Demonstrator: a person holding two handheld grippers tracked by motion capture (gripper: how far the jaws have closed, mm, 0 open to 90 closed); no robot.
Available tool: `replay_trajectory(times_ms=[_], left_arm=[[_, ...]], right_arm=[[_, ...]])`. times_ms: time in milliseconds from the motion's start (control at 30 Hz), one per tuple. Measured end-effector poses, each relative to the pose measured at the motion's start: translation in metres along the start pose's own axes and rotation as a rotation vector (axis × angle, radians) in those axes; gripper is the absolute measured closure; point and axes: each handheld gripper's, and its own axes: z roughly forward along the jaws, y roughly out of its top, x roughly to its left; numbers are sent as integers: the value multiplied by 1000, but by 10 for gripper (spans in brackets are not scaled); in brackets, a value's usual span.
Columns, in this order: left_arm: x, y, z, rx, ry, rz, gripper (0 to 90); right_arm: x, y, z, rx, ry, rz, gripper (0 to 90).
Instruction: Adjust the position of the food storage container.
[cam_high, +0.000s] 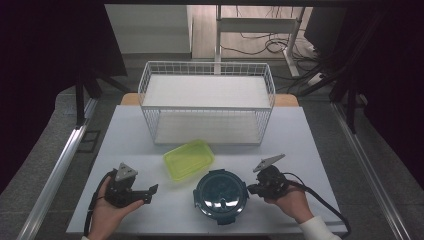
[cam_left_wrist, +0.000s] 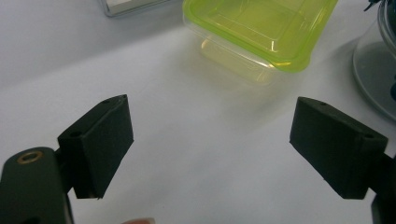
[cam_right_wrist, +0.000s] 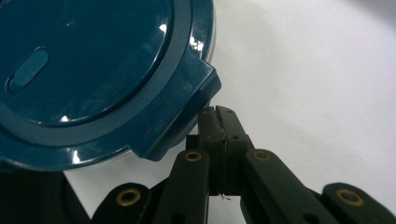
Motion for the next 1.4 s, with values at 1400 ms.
replay_trajectory(times_ms=[1400], left_arm=[[-1,4,0,-18,-15,-7,132]], right_arm=[[-5,-22,-11,-131,60,46,709]])
